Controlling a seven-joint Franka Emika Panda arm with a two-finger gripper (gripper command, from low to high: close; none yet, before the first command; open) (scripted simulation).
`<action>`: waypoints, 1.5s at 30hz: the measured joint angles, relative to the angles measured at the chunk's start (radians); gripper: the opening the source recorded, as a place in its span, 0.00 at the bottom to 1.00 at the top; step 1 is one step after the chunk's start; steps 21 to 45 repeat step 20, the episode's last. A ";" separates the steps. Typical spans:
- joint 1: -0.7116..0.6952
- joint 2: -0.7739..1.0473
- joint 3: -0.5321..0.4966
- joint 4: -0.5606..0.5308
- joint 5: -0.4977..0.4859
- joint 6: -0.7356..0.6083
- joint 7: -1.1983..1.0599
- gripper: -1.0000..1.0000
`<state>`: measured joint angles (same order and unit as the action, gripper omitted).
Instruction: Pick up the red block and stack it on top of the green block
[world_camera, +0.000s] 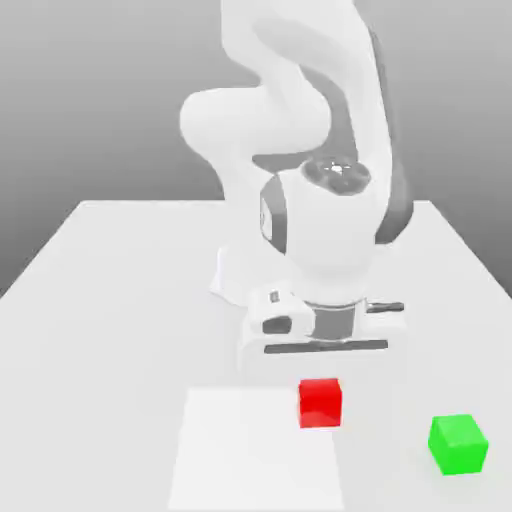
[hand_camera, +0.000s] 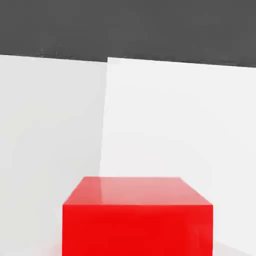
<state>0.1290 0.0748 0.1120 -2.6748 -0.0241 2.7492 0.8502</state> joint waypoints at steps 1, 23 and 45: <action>0.013 0.002 0.013 0.017 -0.002 -0.016 -0.040 0.00; 0.165 0.229 0.121 0.241 -0.148 -0.025 -0.447 1.00; 0.165 0.229 0.121 0.241 -0.148 -0.025 -0.447 1.00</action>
